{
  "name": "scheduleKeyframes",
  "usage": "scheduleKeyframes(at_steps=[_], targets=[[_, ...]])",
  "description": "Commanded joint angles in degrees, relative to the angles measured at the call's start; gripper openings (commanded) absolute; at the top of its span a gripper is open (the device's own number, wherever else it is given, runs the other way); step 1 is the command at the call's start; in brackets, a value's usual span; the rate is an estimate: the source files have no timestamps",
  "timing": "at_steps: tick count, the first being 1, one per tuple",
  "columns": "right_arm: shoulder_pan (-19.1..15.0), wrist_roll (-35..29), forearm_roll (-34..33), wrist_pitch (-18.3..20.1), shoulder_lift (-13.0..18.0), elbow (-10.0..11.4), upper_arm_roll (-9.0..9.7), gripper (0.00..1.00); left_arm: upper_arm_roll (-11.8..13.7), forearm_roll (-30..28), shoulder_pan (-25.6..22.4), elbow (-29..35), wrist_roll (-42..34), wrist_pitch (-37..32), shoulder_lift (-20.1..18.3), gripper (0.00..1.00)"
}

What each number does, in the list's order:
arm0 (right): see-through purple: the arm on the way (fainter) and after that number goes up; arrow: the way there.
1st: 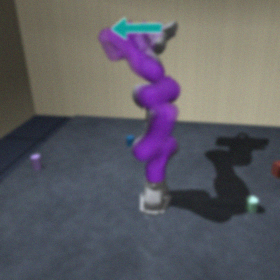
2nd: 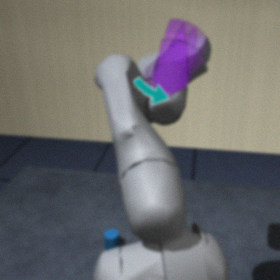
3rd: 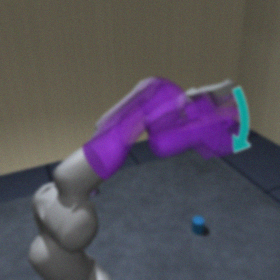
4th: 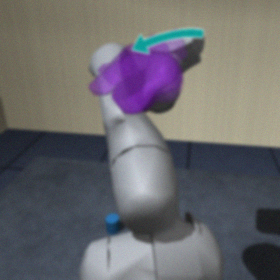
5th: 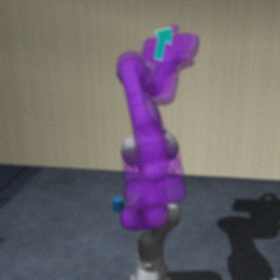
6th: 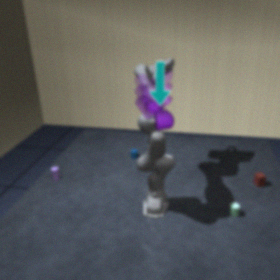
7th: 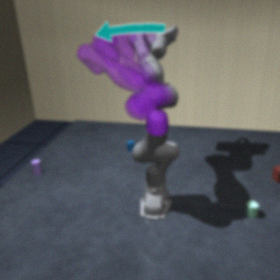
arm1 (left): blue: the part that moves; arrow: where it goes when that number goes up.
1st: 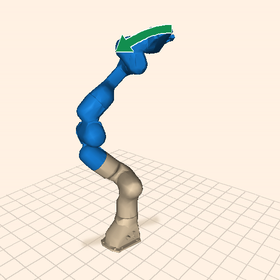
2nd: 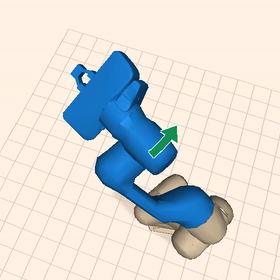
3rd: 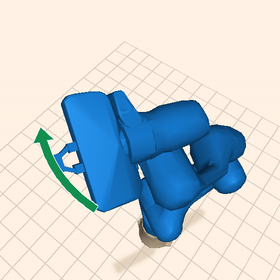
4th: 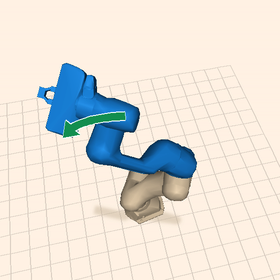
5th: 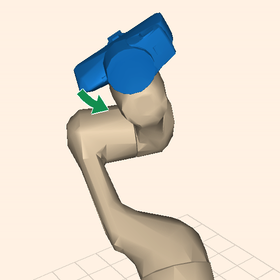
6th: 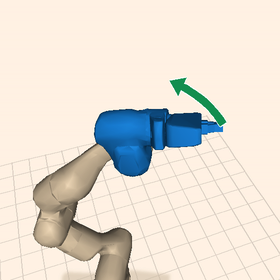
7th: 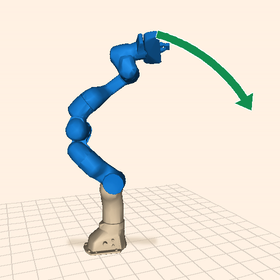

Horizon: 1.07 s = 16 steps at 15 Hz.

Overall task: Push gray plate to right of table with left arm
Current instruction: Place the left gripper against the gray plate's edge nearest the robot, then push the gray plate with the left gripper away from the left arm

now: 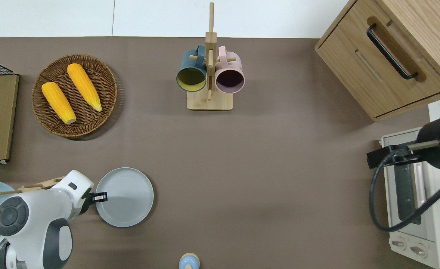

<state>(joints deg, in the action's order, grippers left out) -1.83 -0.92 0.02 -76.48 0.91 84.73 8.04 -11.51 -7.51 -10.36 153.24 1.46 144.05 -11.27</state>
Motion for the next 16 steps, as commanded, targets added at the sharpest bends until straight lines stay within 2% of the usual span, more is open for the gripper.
scheduleKeyframes(at_steps=[1, 7, 10, 16], targets=[[-1.1, -0.7, 0.2, 0.9, 0.1, -0.5, 0.92, 0.983, 0.4, -0.7, 0.7, 0.9, 0.6, 1.1, -0.1, 0.00], [-1.1, -0.7, 0.2, 0.9, 0.1, -0.5, 0.92, 0.983, 0.3, -0.6, 0.8, 0.8, 1.9, 1.1, 0.1, 0.00], [-1.1, -0.7, 0.2, 0.9, 0.1, -0.5, 0.92, 0.983, 0.3, -0.6, 5.2, 0.5, 9.3, 1.1, 0.3, 0.00], [-1.1, -0.8, 0.2, 0.9, 0.1, -0.5, 0.92, 0.983, 0.3, -0.7, 17.1, -3.4, 25.5, 1.9, 5.0, 0.00]])
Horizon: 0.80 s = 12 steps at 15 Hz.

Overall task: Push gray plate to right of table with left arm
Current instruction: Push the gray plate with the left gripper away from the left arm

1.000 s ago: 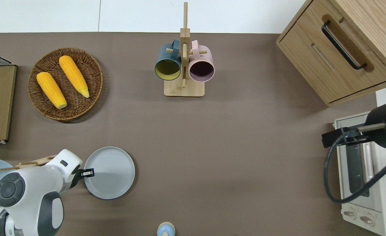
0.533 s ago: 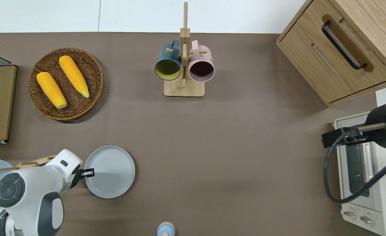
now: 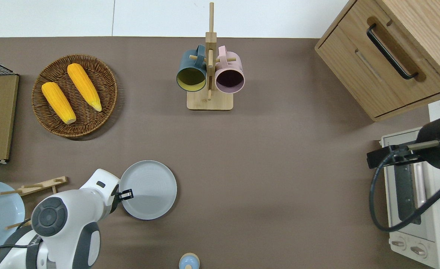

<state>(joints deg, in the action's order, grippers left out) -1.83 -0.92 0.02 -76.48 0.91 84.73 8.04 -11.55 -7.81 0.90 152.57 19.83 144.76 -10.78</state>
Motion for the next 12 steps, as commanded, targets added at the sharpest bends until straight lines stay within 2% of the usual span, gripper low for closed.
scheduleKeyframes(at_steps=[1, 12], targets=[[-1.1, -0.7, 0.2, 0.9, 0.1, -0.5, 0.92, 0.983, 0.3, -0.3, 8.1, -3.5, 9.7, 1.5, 5.6, 0.00], [-1.1, -0.7, 0.2, 0.9, 0.1, -0.5, 0.92, 0.983, 0.4, 0.4, 27.4, -17.3, 37.5, 2.9, 17.5, 0.00]])
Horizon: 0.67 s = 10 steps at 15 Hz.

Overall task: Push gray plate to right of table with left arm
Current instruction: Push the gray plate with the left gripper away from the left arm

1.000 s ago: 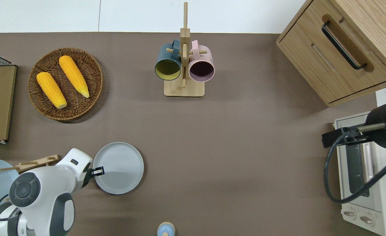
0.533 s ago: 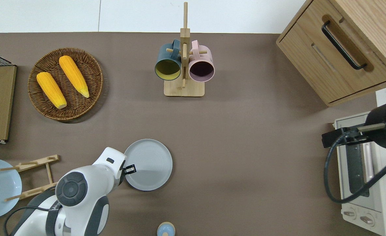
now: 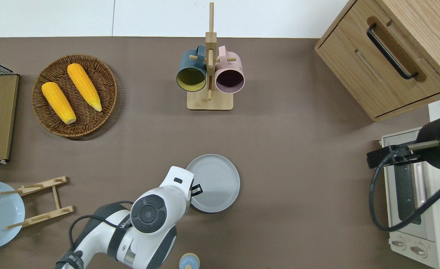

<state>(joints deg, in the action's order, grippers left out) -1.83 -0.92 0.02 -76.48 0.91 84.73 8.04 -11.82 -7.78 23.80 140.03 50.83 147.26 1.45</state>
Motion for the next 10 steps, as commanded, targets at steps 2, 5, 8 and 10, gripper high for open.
scheduleKeyframes(at_steps=[2, 5, 8, 10], targets=[[-1.1, -0.7, 0.2, 0.9, 0.1, -0.5, 0.92, 0.983, 0.7, 0.7, 6.7, -7.5, 10.5, 0.3, 7.6, 0.00], [-1.1, -0.7, 0.2, 0.9, 0.1, -0.5, 0.92, 0.983, 0.6, 5.9, 8.4, -9.9, 17.5, 0.3, 9.5, 0.00], [-1.2, -0.8, 0.2, 0.9, 0.1, -0.5, 0.92, 0.983, 0.6, 8.0, 8.4, -11.2, 19.7, -0.3, 10.2, 0.00], [-1.1, -0.7, 0.2, 0.9, 0.1, -0.5, 0.92, 0.983, 0.6, 8.0, 8.2, -11.7, 19.3, -0.6, 10.1, 0.15]])
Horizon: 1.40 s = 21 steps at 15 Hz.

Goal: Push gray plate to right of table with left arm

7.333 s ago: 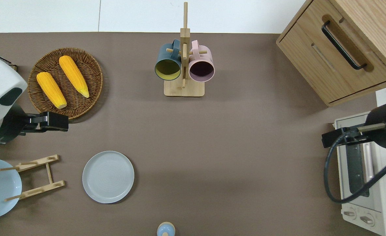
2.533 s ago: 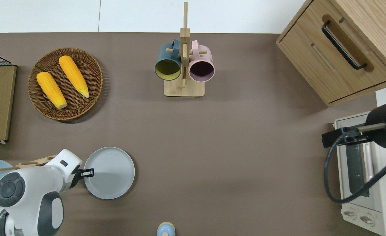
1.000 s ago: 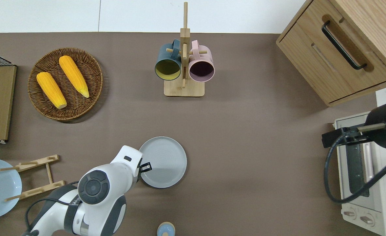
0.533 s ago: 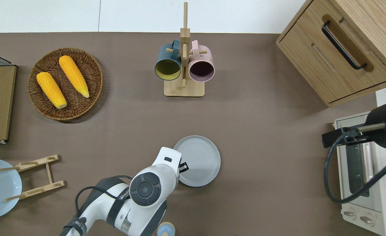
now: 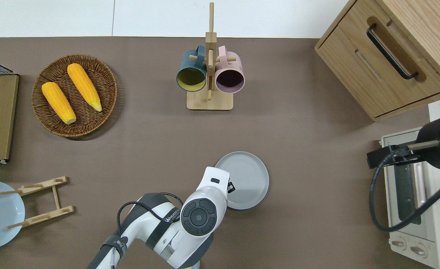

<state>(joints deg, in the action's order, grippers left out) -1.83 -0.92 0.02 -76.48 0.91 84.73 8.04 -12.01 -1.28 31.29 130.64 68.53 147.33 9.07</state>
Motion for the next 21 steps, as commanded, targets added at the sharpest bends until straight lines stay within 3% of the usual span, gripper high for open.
scheduleKeyframes(at_steps=[1, 3, 10, 15, 21], targets=[[-1.1, -0.7, 0.2, 0.9, 0.1, -0.5, 0.92, 0.983, 0.8, 1.6, 0.5, -2.8, 1.3, -1.2, 2.3, 0.52], [-1.1, -0.7, 0.2, 0.9, 0.1, -0.5, 0.92, 0.983, 0.9, 1.9, 0.3, -4.6, 0.3, -4.4, 2.3, 1.00], [-1.1, -0.7, 0.2, 0.9, 0.1, -0.5, 0.92, 0.983, 1.9, 2.0, -0.1, -8.7, -5.5, -12.7, 0.9, 1.00], [-1.1, -0.7, 0.2, 0.9, 0.1, -0.5, 0.92, 0.983, 2.7, 1.8, -5.3, -9.8, -22.9, -21.5, -5.2, 1.00], [-1.1, -0.7, 0.2, 0.9, 0.1, -0.5, 0.92, 0.983, 2.8, 1.8, -18.1, -11.5, -46.3, -32.9, -11.5, 1.00]])
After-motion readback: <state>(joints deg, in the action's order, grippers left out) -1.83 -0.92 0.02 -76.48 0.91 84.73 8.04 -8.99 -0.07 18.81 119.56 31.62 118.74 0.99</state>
